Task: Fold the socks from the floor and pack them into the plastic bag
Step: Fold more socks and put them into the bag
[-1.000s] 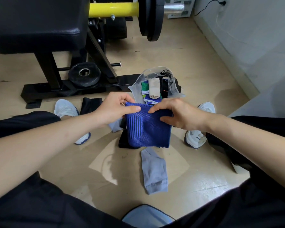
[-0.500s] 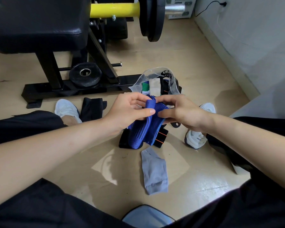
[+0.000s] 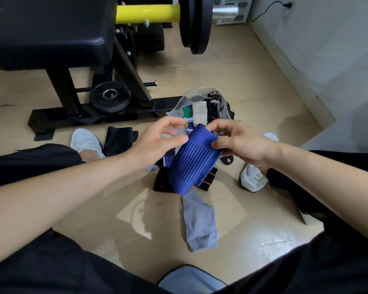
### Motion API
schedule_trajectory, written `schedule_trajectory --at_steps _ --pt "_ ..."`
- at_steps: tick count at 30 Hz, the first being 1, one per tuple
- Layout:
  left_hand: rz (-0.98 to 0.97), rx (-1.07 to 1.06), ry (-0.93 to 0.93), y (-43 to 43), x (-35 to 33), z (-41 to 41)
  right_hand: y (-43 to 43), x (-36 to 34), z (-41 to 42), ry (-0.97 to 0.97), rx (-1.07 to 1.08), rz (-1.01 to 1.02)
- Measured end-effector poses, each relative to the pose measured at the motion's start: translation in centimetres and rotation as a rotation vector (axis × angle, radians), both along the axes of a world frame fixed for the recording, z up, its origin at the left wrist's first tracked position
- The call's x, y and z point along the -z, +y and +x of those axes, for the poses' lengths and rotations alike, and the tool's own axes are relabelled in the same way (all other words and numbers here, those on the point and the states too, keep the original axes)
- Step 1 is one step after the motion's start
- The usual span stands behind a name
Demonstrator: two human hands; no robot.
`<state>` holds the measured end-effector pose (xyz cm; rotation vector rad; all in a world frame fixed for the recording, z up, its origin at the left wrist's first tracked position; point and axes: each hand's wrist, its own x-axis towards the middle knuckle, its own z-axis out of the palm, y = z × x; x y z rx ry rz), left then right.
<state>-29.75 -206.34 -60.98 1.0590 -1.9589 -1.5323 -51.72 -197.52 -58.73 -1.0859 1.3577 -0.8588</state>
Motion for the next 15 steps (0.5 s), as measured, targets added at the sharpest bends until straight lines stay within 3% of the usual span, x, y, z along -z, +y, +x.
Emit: schedule_trajectory --at_steps 5,9,15 --pt "0.312 0.245 0.028 0.7 0.7 -0.2 0.0 0.1 -0.3 -0.174 0.048 -0.050" --pt "0.219 0.232 0.005 0.9 0.7 -0.2 -0.3 0.8 -0.5 -0.150 0.196 -0.038" --pt "-0.029 0.381 -0.057 0.9 1.2 0.1 -0.3 1.6 -0.5 -0.125 0.330 0.009"
